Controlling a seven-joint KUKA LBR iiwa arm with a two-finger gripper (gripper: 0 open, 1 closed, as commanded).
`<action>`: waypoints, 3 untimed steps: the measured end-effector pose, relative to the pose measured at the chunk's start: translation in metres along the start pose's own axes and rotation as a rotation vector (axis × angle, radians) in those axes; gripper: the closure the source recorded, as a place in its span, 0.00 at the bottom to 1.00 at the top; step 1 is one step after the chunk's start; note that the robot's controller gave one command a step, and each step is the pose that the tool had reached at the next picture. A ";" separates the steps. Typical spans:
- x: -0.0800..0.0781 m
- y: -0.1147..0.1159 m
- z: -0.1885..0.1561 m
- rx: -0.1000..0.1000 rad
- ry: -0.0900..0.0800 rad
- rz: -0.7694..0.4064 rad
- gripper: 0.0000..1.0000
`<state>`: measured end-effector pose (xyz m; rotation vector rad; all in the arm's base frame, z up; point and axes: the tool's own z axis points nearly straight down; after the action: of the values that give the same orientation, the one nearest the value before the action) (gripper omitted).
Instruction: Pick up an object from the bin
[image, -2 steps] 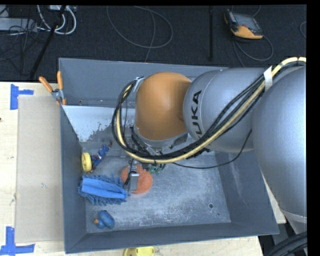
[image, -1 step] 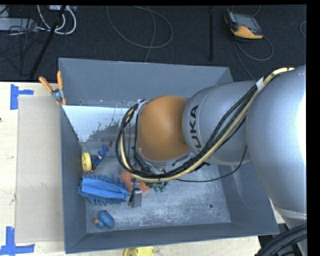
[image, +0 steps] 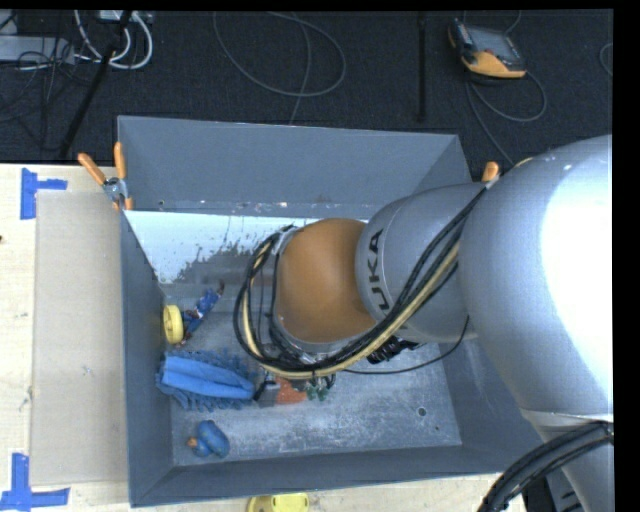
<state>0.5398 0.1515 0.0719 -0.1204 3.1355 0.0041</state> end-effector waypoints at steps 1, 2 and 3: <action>0.000 0.000 0.000 0.000 0.000 0.001 1.00; -0.003 0.008 -0.043 0.004 0.012 0.002 1.00; -0.014 0.044 -0.171 0.002 0.003 0.000 1.00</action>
Offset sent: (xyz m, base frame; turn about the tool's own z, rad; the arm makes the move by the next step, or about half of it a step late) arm 0.0138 0.0287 0.1306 0.0082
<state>0.5499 0.1955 0.2434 -0.1203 3.1381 0.0007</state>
